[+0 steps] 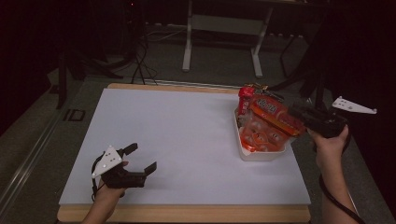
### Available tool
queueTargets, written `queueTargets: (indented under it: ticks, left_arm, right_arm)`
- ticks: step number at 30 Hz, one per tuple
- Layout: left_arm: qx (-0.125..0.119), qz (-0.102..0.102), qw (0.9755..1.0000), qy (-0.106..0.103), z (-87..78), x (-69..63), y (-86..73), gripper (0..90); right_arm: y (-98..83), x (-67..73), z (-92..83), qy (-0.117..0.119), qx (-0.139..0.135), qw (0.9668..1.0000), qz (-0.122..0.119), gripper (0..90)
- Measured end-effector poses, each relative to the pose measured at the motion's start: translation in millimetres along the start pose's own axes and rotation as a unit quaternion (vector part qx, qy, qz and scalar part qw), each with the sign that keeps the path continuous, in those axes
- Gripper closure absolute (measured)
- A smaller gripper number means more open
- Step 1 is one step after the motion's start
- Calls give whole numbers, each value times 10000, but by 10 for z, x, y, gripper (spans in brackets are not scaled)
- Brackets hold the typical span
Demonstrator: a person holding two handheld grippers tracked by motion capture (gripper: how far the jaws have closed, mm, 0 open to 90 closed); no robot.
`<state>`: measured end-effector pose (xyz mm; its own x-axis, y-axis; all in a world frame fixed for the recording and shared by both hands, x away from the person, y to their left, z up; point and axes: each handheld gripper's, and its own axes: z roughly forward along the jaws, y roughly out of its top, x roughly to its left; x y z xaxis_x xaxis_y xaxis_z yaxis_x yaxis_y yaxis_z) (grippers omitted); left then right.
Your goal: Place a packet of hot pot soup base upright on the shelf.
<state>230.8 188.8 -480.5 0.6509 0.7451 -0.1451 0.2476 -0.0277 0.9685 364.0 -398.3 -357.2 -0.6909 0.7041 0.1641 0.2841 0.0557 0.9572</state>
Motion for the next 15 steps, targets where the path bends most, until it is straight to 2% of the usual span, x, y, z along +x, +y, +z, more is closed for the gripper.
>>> queueTargets:
  ticks: [3, 5, 9, 12, 15]
  left_arm:
    - [5, 19, 10000, -11, 7, -8, 4, 29]
    - [10, 37, 10000, -27, 13, -17, 5, 29]
    - [42, 40, 10000, -48, 24, -30, -8, 28]
    - [67, 83, 9999, -66, 32, -35, -13, 28]
    - [54, 82, 9999, -84, 36, -45, -13, 28]
  right_arm:
    - [48, 70, -22, -74, -74, 9999, -126, 516]
    - [88, 125, -37, -17, -157, 9997, -176, 494]
    - [172, 256, -27, 91, -124, 9995, -266, 464]
    - [219, 375, -2, 144, -111, 9992, -350, 386]
    - [263, 495, 22, 209, -143, 9987, -443, 345]
